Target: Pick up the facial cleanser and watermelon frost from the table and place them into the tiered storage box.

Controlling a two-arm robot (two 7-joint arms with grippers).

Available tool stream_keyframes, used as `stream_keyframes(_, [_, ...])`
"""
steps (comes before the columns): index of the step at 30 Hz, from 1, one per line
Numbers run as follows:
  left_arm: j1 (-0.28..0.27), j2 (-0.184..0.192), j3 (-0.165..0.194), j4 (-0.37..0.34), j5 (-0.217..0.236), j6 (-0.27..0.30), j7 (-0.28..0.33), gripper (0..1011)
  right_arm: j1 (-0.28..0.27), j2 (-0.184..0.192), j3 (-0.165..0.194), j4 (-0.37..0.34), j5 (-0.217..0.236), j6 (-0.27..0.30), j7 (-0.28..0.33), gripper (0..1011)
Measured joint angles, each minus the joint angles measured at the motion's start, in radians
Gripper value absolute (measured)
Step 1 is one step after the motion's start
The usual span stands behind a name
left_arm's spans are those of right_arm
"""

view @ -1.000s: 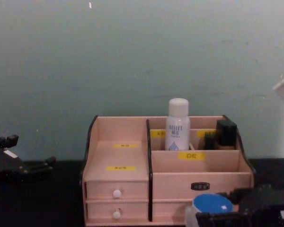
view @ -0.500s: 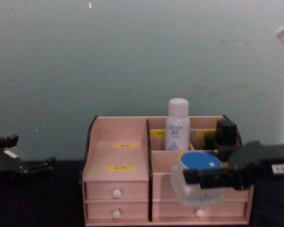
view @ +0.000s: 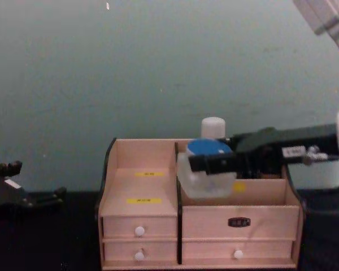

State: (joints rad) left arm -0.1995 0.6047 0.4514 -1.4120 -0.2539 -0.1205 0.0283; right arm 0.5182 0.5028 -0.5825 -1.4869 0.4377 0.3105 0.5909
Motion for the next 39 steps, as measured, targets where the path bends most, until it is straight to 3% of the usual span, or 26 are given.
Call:
stream_keyframes(12, [0.000,0.000,0.000,0.000,0.000,0.000,0.000,1001,0.130,-0.099,-0.050,0.158,0.003,-0.019,0.029,719])
stream_keyframes(25, [0.000,0.000,0.000,0.000,0.000,0.000,0.000,1001,0.261,-0.229,-0.080,0.411,0.003,-0.056,0.047,719])
stream_keyframes(39, [0.000,0.000,0.000,0.000,0.000,0.000,0.000,1001,0.319,-0.312,-0.093,0.571,-0.031,-0.109,0.060,719])
